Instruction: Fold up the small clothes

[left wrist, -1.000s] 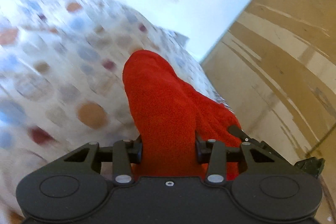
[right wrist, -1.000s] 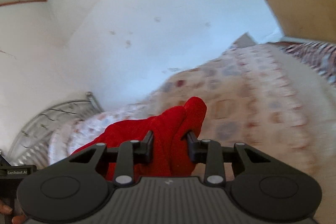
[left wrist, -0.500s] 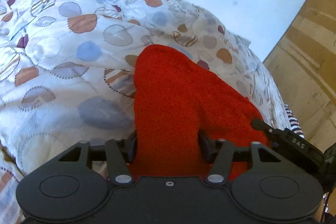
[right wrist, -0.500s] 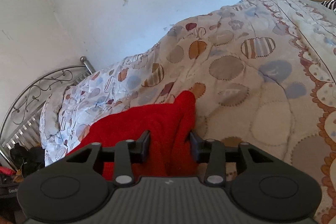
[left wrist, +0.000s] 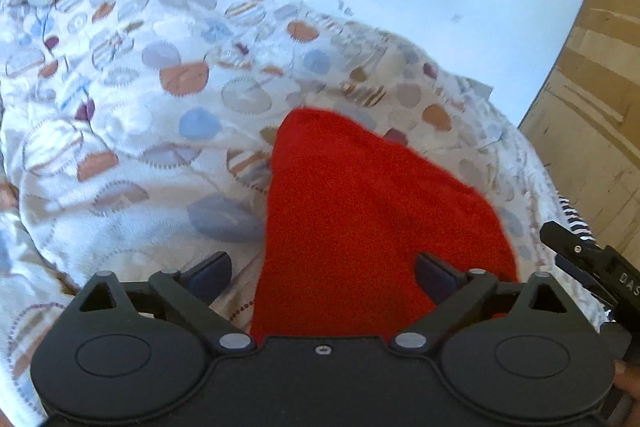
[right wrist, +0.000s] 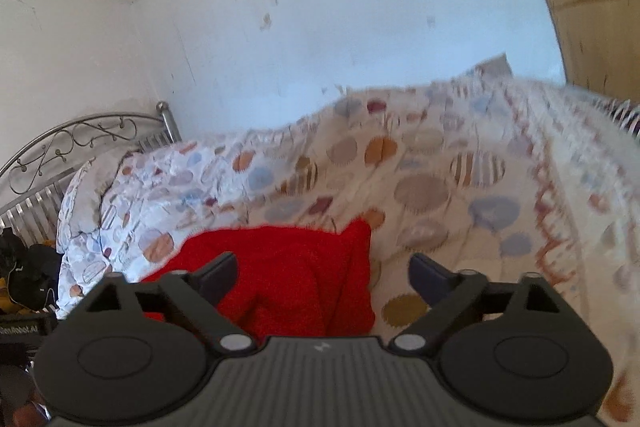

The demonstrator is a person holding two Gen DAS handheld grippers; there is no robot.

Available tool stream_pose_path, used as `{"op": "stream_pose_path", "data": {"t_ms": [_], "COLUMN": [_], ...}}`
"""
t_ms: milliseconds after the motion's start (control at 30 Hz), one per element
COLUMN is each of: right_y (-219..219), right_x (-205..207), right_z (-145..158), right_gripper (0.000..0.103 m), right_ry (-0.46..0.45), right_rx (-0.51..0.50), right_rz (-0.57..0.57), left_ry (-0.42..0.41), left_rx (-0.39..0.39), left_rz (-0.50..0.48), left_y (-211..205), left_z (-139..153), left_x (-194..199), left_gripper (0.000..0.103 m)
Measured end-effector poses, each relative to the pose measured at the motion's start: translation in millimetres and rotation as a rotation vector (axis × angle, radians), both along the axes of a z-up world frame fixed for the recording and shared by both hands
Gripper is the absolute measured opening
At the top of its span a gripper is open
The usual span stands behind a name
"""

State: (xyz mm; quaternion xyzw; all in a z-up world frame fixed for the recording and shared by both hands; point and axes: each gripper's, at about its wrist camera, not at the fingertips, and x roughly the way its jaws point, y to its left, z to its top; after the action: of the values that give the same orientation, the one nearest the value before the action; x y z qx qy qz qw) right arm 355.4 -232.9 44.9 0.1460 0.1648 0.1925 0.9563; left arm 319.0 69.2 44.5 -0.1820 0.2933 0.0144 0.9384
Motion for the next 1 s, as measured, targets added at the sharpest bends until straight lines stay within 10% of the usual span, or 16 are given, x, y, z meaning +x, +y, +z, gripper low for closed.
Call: {"op": "stream_pose_path", "data": {"t_ms": [533, 1000], "right_y": [-24, -12], "right_x": [-145, -270], "right_z": [56, 33], "right_gripper": [0.103, 0.103], "right_ry": [-0.153, -0.236], "right_rx": [-0.066, -0.128], "right_rz": [-0.068, -0.129], "left_ry": [-0.162, -0.246], "left_rx": [0.167, 0.24], "left_rz": [-0.043, -0.014], "left_y": [-48, -55], "left_z": [69, 53], "left_x": [-121, -231], "left_gripper": [0.102, 0.102]}}
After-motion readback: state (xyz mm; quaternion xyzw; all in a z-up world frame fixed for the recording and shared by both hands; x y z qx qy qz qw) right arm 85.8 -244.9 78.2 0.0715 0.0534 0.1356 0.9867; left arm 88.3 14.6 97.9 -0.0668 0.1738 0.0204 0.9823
